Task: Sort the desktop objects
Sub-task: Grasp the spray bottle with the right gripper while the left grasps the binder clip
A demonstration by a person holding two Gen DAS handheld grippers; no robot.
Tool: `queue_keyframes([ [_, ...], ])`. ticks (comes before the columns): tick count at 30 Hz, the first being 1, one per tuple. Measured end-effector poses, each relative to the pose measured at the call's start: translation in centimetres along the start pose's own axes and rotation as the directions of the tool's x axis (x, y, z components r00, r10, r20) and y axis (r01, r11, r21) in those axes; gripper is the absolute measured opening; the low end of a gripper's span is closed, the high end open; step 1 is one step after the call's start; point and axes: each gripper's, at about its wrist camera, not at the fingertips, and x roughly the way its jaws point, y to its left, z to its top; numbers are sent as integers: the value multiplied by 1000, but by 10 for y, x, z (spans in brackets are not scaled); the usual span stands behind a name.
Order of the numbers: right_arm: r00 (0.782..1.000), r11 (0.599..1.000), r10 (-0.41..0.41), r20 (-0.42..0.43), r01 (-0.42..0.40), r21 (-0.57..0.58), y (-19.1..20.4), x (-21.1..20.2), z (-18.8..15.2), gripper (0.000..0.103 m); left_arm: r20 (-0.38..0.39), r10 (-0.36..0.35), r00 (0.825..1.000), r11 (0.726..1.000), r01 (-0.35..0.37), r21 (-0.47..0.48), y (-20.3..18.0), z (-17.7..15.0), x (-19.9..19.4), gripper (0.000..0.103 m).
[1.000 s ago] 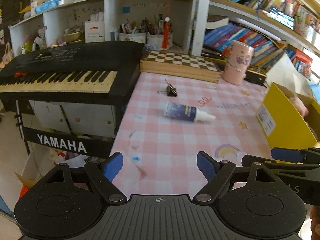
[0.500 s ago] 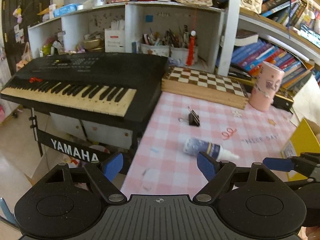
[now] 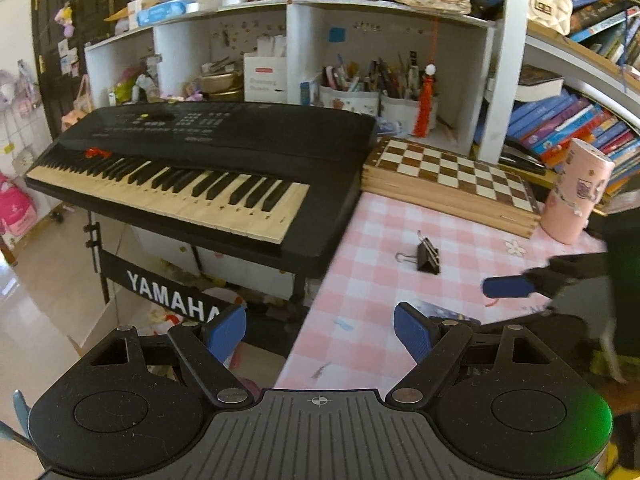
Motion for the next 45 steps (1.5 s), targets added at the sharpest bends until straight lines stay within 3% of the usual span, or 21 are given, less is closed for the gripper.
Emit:
queue_keyframes([
  [5,991,990,109,-74,-115,-85,-5,38,11,61,-11,26,1000,1000,-26,-9,4,0,2,83],
  [8,985,984,118,-128,-133,-117,-7,58,11,58,-19,39,999,999,-39,-14,7,0,3,83],
  [16,975,979,176,-136,-188,-81,-11,63,8,32,-35,43,998,999,-43,-14,6,-1,11,83],
  [23,990,991,78,-117,-65,116,-31,37,-3,30,-23,-5,1000,1000,5,10,-11,7,28,83],
  [27,994,955,-4,-106,35,294,-54,21,-15,30,-19,-41,999,999,42,31,-26,12,44,83],
  [32,989,902,-105,-109,141,408,-76,2,-32,30,-19,-83,996,996,84,44,-46,19,66,83],
  [38,978,861,-147,-145,199,468,-88,-3,-49,30,-36,-94,995,993,97,70,-70,23,90,83],
  [43,974,862,-136,-183,208,462,-88,-2,-57,30,-33,-97,995,991,100,84,-82,25,107,81],
  [45,972,869,-130,-197,207,449,-87,1,-59,30,-28,-92,995,992,94,89,-86,27,114,75],
])
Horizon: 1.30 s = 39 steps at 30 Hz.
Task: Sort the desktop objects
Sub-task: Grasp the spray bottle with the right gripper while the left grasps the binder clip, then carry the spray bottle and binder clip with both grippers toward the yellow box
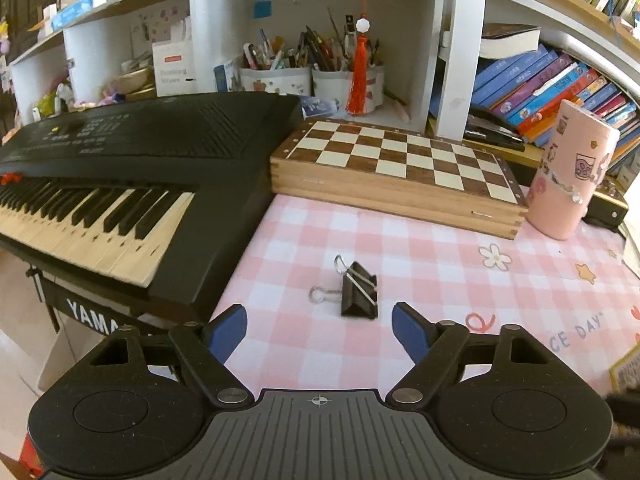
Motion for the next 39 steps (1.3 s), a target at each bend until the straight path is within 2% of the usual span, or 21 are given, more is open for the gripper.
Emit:
queue_keyframes([
  [2,1000,1000,-2,-18,2,-17,2,3,-3,31,-6,2,1000,1000,-2,2,-3,3,9,69],
  [4,1000,999,-10,-11,9,-42,6,4,-5,31,-5,0,1000,1000,0,2,-6,5,18,56],
  [7,1000,999,-4,-11,3,-50,6,3,-7,32,-8,2,1000,1000,-2,-1,-9,9,30,44],
  [14,1000,996,0,-17,-1,-86,9,3,-8,36,5,-6,1000,1000,6,-17,-17,17,49,39],
  [16,1000,996,1,-19,-3,-93,10,3,-9,38,3,-15,1000,1000,15,-18,-19,18,54,26],
  [18,1000,995,-2,-19,0,-100,12,3,-9,38,-5,-19,1000,1000,19,-18,-20,17,58,18],
  [20,1000,995,-2,-18,0,-101,12,3,-9,38,4,-30,1000,999,30,-19,-19,16,56,15],
  [21,1000,995,-2,-18,0,-100,12,3,-10,38,8,-39,999,999,39,-19,-19,16,54,9],
  [22,1000,995,-3,-16,1,-99,12,3,-10,30,14,-47,999,999,47,-19,-19,17,51,2],
  [23,1000,995,3,-9,-4,-96,12,2,-10,30,24,-55,998,998,55,-20,-19,18,46,0],
  [28,1000,997,29,-6,-30,-68,10,1,-8,30,56,-86,995,996,88,-24,-14,23,24,0],
  [32,999,997,44,28,-43,-60,11,-7,-7,30,77,-110,991,994,112,-20,-9,24,0,0],
  [39,997,998,57,48,-55,-31,13,-15,-9,30,80,-126,989,990,131,-52,5,11,-36,0],
])
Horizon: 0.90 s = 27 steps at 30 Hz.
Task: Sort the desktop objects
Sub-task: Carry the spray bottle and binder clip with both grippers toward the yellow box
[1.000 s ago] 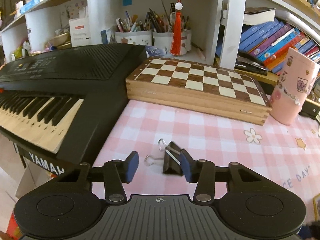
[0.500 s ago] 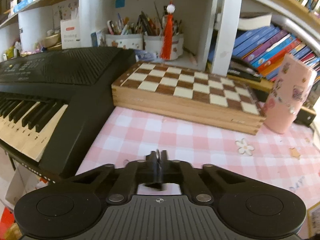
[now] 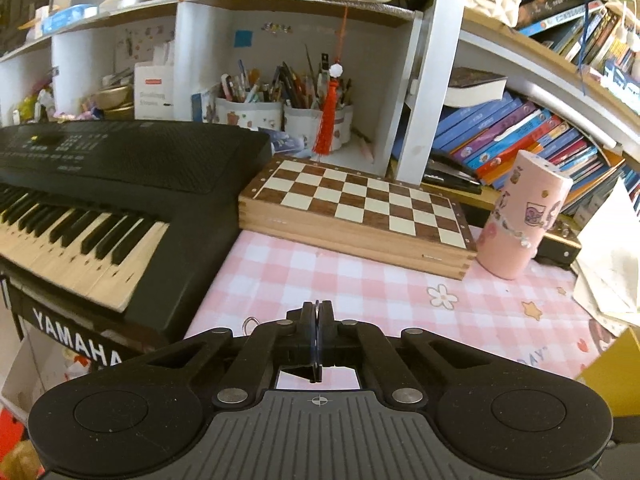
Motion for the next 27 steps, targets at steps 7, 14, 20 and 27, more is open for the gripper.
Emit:
queue_keyframes([
  [7,1000,1000,2,21,-2,19,8,-16,-10,30,8,-9,1000,1000,9,-18,8,-14,-36,0],
  [14,999,999,-12,52,11,36,18,-45,-29,30,34,-47,998,999,47,-15,13,-29,-79,0],
  [20,996,999,-22,83,18,43,29,-70,-46,30,56,-69,996,998,70,-5,24,-42,-120,0],
  [27,995,998,-18,100,12,62,44,-100,-72,30,75,-87,993,996,88,-2,42,-57,-156,0],
])
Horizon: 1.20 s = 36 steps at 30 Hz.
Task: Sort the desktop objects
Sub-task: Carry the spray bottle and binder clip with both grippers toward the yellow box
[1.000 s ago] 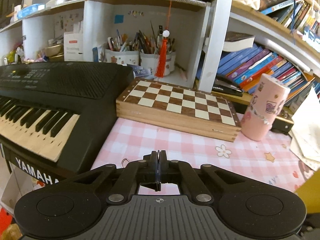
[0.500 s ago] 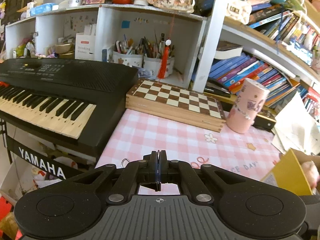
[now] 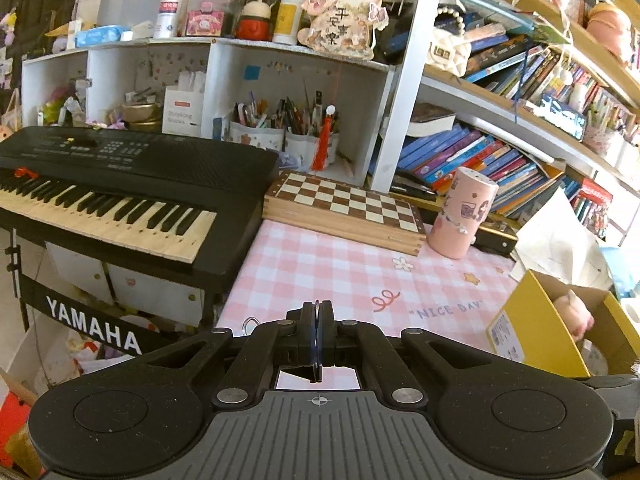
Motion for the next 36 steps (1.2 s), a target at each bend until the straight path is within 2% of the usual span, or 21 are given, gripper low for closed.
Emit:
queue_keyframes([
  [11,1000,1000,10,23,-11,28,28,-56,-51,30,-2,-69,998,997,69,27,13,-25,-62,0],
  [17,999,996,-14,33,11,83,39,-79,-84,30,-41,-112,993,992,114,45,14,-44,-86,0],
  [31,996,973,-91,11,86,216,40,-118,-146,30,-135,-233,963,963,248,106,-3,-78,-107,0],
  [36,990,958,-139,5,133,255,30,-133,-161,30,-166,-293,941,940,316,129,-19,-84,-106,0],
])
